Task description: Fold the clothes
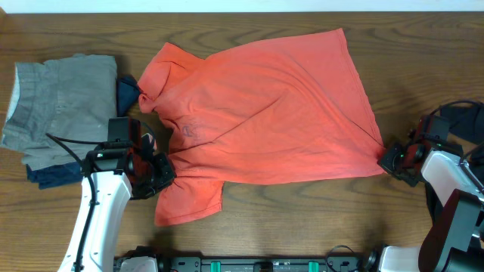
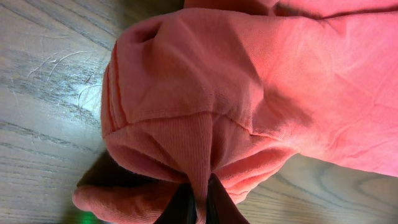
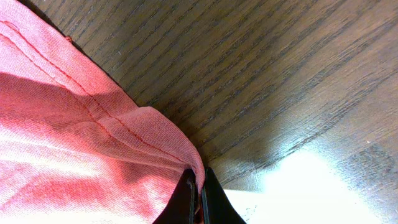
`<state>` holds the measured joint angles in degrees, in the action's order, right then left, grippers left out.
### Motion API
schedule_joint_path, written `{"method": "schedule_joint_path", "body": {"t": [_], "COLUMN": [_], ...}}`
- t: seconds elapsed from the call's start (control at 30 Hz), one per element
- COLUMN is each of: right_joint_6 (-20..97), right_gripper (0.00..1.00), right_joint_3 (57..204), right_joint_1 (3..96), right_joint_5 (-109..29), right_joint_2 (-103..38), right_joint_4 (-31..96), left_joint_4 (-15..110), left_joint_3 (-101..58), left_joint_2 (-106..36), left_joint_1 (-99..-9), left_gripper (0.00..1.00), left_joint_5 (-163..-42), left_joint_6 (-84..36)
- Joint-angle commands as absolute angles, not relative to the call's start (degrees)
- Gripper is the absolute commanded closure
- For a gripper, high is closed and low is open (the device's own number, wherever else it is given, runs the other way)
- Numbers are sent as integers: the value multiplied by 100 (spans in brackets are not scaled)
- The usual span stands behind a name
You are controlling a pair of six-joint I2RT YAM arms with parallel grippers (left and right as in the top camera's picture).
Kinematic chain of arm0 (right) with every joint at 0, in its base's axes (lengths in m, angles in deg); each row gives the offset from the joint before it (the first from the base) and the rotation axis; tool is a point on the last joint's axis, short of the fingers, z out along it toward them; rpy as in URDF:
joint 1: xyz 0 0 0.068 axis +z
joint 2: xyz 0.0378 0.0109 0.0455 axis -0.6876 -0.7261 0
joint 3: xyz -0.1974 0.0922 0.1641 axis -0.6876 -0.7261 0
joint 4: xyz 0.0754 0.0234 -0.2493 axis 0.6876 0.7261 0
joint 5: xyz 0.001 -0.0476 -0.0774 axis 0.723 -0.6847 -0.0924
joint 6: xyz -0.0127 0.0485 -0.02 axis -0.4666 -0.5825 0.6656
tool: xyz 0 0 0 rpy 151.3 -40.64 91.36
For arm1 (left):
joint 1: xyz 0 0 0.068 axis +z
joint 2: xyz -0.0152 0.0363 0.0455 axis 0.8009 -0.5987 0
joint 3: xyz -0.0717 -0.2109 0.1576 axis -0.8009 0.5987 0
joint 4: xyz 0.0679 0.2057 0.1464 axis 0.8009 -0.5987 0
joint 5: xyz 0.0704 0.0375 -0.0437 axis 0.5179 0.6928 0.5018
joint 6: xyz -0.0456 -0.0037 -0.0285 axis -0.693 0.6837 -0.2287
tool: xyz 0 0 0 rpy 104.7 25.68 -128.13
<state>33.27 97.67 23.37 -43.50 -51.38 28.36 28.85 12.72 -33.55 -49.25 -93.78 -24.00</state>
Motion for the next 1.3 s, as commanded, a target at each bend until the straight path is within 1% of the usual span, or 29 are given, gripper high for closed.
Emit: {"method": "schedule_joint_path", "body": {"t": [0.0, 0.1, 0.2, 0.5, 0.6, 0.83, 1.07, 1.27], "right_joint_6": [3312, 3349, 3506, 3920, 3935, 4521, 4604, 4604], "right_gripper": [99, 99, 99, 99, 99, 99, 99, 99], "right_joint_3": [9527, 9614, 10049, 12635, 13599, 15806, 17461, 18624], "right_joint_1": [2326, 2321, 2315, 2269, 2094, 1609, 1550, 1548], "right_joint_5": [-4179, -4098, -3912, -3875, -3873, -3364, -2999, -3005], "right_joint_2": [-5286, -5284, -5232, -4626, -4434, -4156, -3864, -3665], "right_joint_4": [2919, 2995, 3537, 5732, 6477, 7786, 8324, 8313], "left_joint_4": [2852, 2852, 2721, 2186, 1908, 1145, 804, 813], "left_joint_3": [1259, 1254, 1088, -595, -1320, -3412, -5340, -6361], "left_joint_2": [-3344, -3342, -3313, -3040, -2988, -2981, -2981, -2981], "left_joint_1": [-4938, -4938, -4938, -4938, -4936, -4652, -4453, -4453], "left_gripper": [94, 94, 94, 94, 94, 94, 94, 94], "left_joint_5": [-9311, -9311, -9311, -9308, -9306, -9313, -9308, -9308], "left_joint_6": [-2328, -2328, -2326, -2216, -2065, -1985, -1963, -1963]}}
